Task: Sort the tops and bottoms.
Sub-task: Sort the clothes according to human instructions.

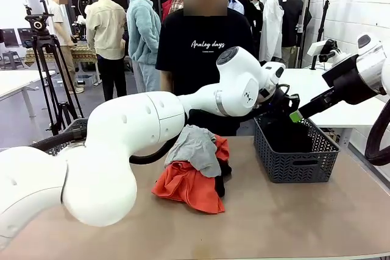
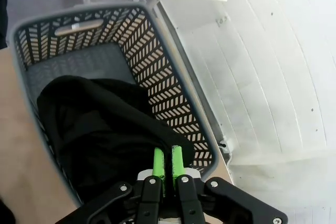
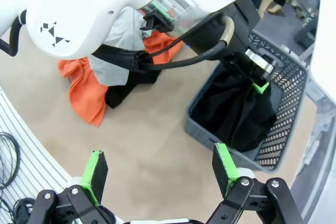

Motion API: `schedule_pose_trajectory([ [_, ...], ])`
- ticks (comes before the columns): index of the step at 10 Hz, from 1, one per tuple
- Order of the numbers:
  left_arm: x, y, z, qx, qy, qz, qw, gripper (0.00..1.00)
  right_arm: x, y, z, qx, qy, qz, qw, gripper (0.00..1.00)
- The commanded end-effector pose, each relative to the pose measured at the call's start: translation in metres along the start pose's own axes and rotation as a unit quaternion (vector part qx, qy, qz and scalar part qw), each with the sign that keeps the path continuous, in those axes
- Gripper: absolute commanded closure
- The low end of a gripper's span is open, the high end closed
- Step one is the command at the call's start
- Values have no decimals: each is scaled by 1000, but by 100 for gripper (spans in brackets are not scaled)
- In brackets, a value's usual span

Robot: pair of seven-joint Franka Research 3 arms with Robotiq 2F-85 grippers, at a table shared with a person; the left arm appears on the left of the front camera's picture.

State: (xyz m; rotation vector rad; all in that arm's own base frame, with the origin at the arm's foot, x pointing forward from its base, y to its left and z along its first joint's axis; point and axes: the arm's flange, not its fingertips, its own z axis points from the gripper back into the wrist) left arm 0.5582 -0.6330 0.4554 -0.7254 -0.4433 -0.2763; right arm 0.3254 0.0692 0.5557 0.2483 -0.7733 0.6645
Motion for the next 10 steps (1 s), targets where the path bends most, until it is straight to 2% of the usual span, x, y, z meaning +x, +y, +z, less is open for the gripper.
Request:
schedule_pose_trajectory([
  [1,81,-47,-74,5,18,15,1000,100,-1,0,-1,10,0,-3,1000,0],
  [3,83,-50,-81,-1,13,5,1000,100,-1,0,-1,10,0,-3,1000,0],
  [4,85,-50,-80,-6,4,10,1000,90,-1,0,-1,10,0,-3,1000,0],
  [8,89,-47,-69,-4,-10,15,1000,10,-1,0,-1,10,0,-3,1000,0],
  [9,91,-45,-68,-1,-15,26,1000,5,-1,0,-1,10,0,-3,1000,0],
  [10,93,-44,-64,6,-19,35,999,5,-1,0,-1,10,0,-3,1000,0],
])
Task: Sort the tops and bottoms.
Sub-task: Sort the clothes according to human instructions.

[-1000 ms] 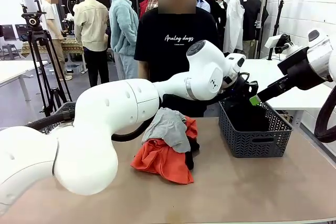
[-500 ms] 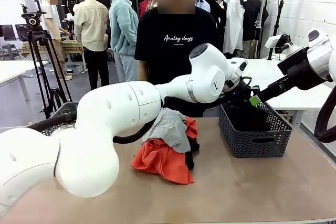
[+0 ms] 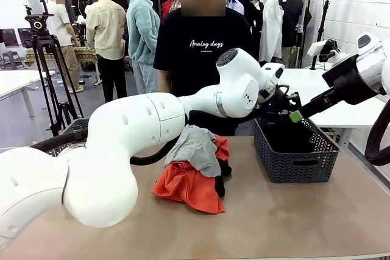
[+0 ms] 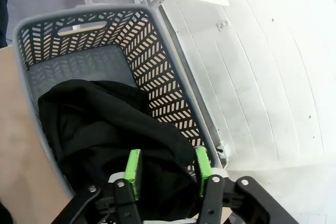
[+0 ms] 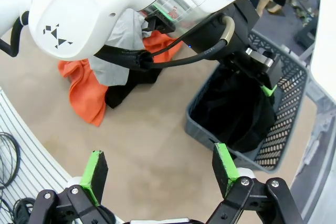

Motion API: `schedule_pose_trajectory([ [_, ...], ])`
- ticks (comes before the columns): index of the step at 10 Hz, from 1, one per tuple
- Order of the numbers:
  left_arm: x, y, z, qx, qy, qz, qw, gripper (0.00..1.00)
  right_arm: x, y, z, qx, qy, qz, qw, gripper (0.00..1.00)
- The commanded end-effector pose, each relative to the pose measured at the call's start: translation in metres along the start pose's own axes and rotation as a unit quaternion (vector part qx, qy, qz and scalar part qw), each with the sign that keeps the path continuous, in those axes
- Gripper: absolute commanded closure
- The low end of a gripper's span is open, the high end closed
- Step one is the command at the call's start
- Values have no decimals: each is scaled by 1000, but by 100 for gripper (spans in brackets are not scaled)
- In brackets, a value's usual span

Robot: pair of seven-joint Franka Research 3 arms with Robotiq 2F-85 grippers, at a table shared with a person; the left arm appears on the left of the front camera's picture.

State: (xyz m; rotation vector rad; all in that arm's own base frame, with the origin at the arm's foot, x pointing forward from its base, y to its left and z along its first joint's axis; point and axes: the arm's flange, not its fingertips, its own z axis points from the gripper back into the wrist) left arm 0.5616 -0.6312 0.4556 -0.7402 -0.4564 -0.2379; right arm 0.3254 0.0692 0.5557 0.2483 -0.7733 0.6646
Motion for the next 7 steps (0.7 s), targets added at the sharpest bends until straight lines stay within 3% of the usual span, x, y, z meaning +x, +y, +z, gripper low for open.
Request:
schedule_pose_trajectory([
  [1,-2,-1,-1,-1,3,-8,1000,5,-1,0,-1,10,0,-3,1000,0],
  [7,-2,-1,-1,-1,3,-8,1000,5,-1,0,-1,10,0,-3,1000,0],
])
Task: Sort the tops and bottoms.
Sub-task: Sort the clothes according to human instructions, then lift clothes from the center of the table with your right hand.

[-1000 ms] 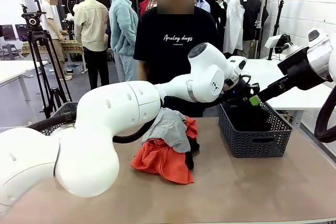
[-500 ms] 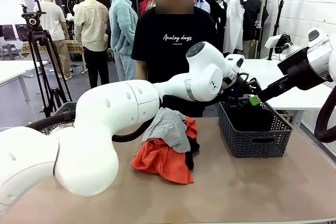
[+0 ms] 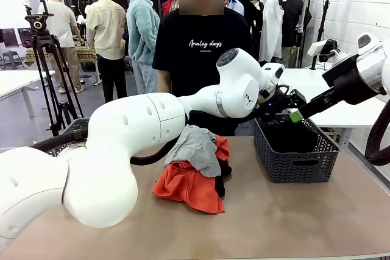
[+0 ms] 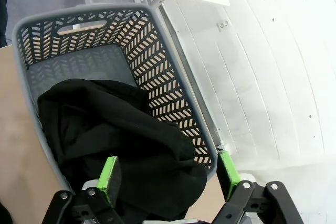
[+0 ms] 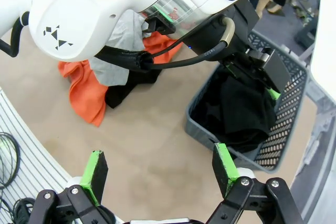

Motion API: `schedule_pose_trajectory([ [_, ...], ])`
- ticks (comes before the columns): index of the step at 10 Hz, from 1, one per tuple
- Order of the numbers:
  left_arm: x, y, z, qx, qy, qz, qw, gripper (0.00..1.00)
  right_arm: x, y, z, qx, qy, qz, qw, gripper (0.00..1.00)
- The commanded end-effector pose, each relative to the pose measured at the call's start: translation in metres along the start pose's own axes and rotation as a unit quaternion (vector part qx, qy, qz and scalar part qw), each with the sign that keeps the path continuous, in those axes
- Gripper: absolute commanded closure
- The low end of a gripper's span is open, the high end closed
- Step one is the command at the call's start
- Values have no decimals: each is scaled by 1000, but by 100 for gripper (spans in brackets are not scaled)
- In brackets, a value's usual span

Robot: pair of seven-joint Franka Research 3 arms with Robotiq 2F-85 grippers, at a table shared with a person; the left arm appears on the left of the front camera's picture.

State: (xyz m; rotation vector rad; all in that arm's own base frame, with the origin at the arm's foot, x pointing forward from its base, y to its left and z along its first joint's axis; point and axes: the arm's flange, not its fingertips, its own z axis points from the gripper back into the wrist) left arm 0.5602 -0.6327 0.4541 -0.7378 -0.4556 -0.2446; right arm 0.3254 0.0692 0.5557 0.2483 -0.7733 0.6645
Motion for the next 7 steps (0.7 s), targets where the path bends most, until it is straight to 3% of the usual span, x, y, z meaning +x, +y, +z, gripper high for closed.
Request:
schedule_pose_trajectory([
  [1,0,-1,0,-2,2,-5,1000,5,-1,0,-1,10,0,-3,1000,0],
  [7,0,-1,0,-2,2,-5,1000,5,-1,0,-1,10,0,-3,1000,0],
])
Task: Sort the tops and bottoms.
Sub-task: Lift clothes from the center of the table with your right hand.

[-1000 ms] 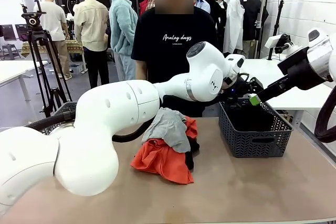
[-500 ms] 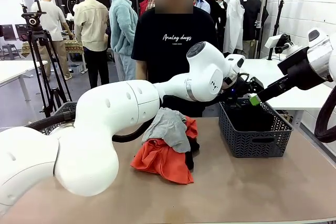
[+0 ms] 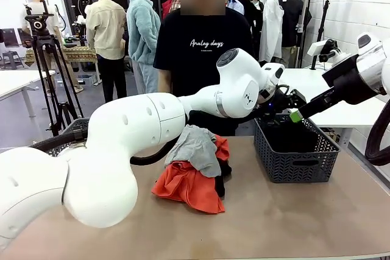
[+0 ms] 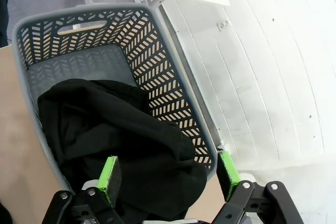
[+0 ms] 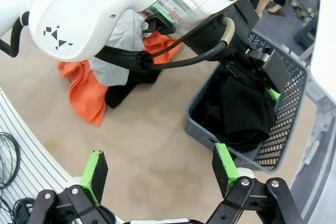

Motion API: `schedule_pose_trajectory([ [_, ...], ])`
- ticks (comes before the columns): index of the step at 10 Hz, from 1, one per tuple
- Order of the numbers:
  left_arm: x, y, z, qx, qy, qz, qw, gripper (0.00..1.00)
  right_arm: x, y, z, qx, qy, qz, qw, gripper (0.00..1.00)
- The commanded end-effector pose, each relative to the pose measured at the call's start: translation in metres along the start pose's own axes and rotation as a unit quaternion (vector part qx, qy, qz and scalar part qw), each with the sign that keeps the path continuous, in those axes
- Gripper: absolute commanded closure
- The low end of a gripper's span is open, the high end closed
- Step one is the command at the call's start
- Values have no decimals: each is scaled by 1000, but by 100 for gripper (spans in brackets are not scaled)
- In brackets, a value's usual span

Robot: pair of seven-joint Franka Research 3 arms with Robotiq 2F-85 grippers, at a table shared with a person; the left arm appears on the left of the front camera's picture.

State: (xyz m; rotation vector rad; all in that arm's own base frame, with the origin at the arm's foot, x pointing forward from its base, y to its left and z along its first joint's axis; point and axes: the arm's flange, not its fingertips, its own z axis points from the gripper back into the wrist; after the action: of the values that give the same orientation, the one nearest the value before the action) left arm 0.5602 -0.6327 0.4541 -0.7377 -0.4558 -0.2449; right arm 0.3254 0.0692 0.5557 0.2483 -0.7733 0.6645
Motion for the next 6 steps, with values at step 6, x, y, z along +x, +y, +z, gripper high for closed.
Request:
schedule_pose_trajectory([
  [6,-22,-15,95,97,-30,-45,994,5,-1,0,-1,10,0,-3,1000,0],
])
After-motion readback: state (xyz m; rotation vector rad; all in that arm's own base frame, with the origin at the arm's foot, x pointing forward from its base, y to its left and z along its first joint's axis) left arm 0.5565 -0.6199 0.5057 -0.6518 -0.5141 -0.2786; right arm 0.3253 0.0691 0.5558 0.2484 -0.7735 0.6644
